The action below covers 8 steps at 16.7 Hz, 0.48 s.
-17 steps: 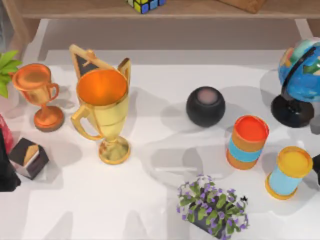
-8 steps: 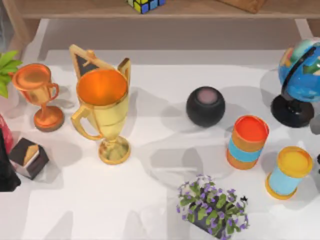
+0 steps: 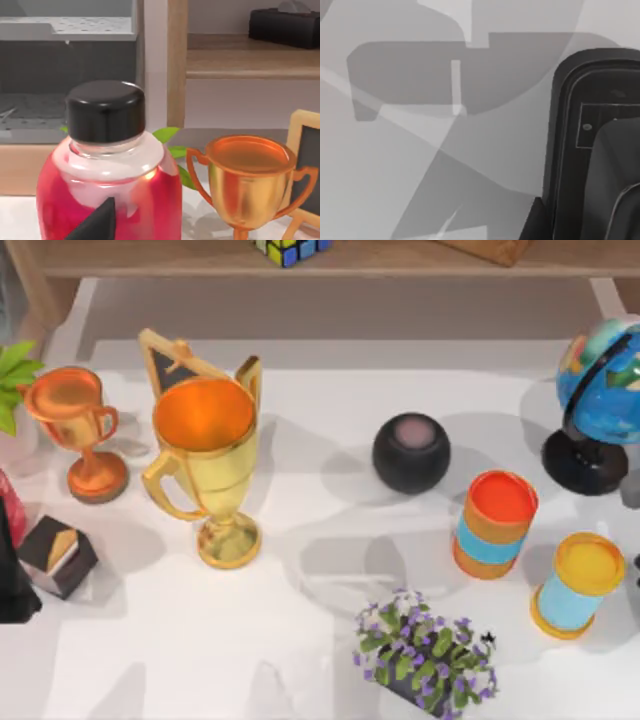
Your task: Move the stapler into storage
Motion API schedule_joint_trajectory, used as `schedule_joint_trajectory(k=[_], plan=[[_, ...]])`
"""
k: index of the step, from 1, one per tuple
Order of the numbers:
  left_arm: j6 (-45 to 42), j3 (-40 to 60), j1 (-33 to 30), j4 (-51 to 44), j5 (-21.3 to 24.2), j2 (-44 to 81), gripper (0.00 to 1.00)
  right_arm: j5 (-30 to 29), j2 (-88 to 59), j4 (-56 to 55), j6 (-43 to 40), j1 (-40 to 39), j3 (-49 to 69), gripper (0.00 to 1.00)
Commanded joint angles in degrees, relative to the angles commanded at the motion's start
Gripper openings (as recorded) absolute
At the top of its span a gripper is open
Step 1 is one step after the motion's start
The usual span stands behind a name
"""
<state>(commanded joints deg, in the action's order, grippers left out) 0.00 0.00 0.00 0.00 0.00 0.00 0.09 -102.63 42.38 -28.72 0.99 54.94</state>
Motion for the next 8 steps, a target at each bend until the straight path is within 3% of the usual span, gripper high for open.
schedule_joint_trajectory(k=[8], plan=[[0.00,0.00,0.00,0.00,0.00,0.00,1.00,-0.74,0.53,0.62,0.15,0.64,0.06,0.00]])
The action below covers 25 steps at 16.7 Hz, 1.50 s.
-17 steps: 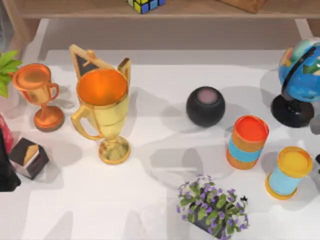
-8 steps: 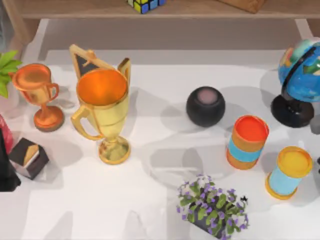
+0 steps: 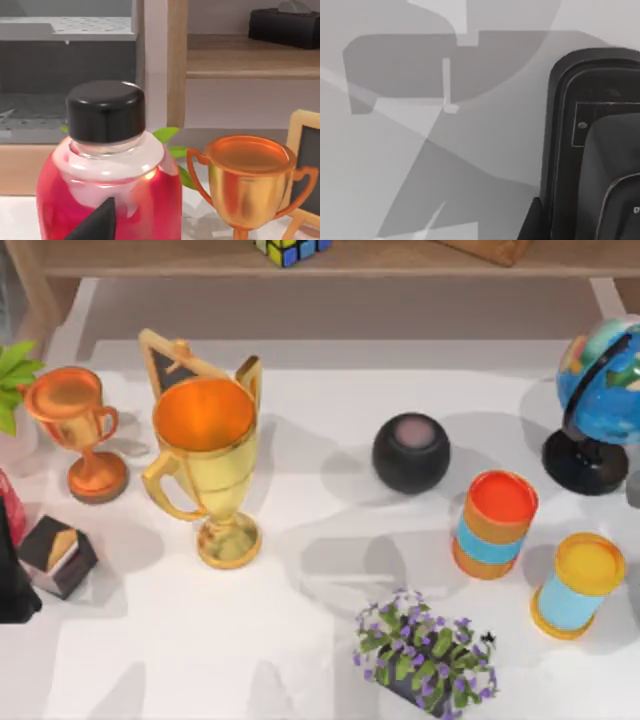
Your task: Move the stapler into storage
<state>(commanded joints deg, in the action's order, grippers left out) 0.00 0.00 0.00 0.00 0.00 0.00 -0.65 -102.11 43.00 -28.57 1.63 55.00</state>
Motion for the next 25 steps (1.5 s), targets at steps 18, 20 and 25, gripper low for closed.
schedule_joint_trajectory(k=[18,20,25], plan=[[0.00,0.00,0.00,0.00,0.00,0.00,1.00,-2.42,5.94,13.58,1.86,4.37,10.73,0.00],[0.00,0.00,0.00,0.00,0.00,0.00,1.00,-4.05,6.69,18.13,3.06,7.73,16.87,0.00],[0.00,0.00,0.00,0.00,0.00,0.00,1.00,-6.05,3.37,28.18,5.93,16.01,38.66,0.00]])
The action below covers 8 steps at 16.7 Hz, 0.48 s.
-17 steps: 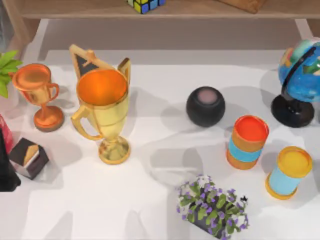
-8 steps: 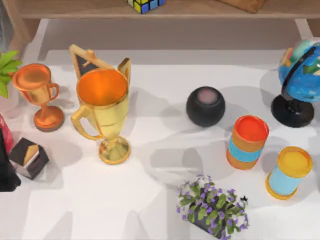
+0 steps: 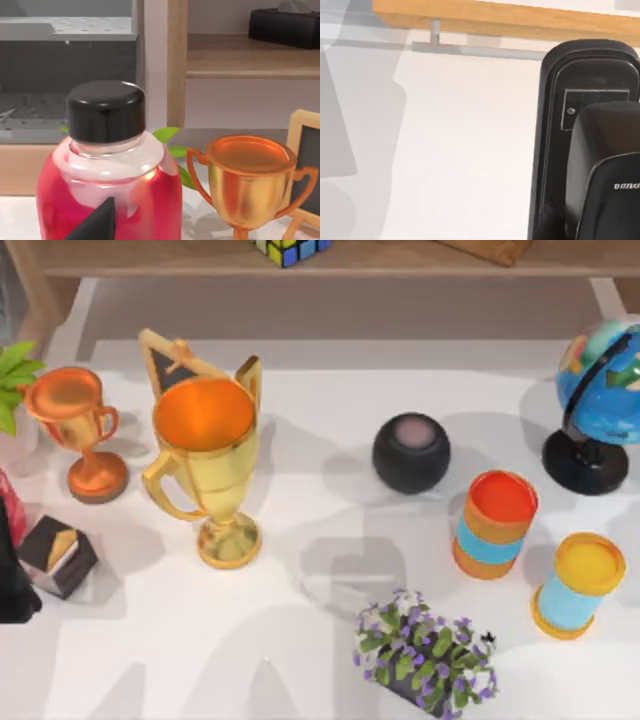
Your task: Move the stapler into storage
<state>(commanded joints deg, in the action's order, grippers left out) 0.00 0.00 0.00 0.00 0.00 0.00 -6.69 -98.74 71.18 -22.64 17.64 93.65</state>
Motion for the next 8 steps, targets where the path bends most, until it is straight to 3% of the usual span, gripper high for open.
schedule_joint_trajectory(k=[8], plan=[[0.00,0.00,0.00,0.00,0.00,0.00,1.00,3.22,-24.76,9.61,2.65,4.17,40.29,0.00]])
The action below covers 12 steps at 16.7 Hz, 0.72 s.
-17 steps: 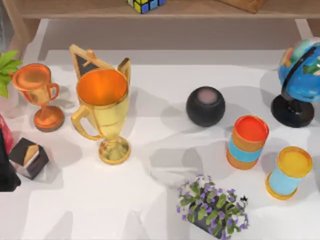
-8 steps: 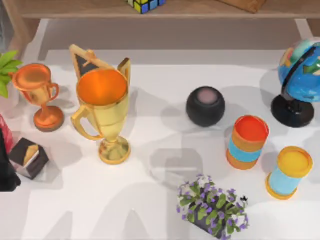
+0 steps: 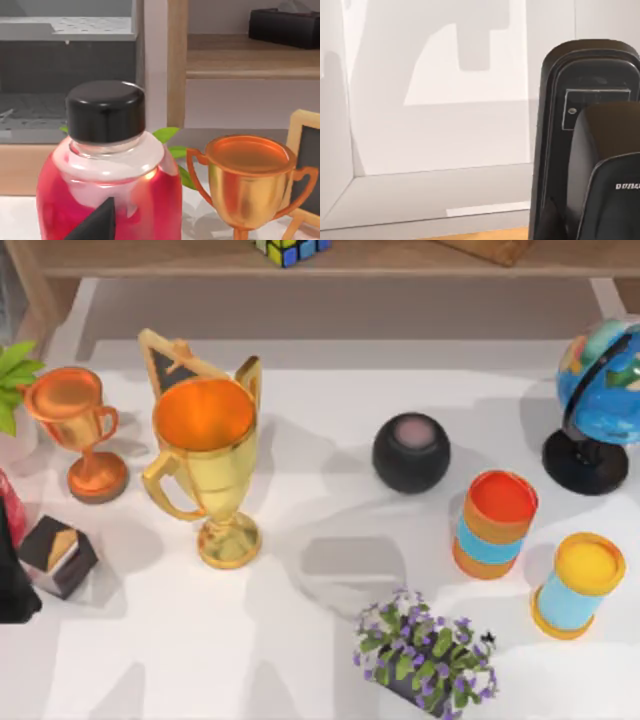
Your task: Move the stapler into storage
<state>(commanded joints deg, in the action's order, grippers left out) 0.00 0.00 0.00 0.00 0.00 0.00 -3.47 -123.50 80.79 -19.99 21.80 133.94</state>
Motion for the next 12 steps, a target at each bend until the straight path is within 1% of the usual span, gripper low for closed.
schedule_joint_trajectory(k=[3,6,9,12], plan=[[0.00,0.00,0.00,0.00,0.00,0.00,1.00,1.53,-13.03,3.99,-0.47,-0.10,13.00,0.00],[0.00,0.00,0.00,0.00,0.00,0.00,1.00,2.42,-25.13,9.06,-0.96,-0.12,23.04,0.00],[0.00,0.00,0.00,0.00,0.00,0.00,1.00,2.40,-33.58,13.81,-0.63,-0.46,29.65,0.00],[0.00,0.00,0.00,0.00,0.00,0.00,1.00,1.89,-37.08,16.63,-0.05,-0.57,32.36,0.00]])
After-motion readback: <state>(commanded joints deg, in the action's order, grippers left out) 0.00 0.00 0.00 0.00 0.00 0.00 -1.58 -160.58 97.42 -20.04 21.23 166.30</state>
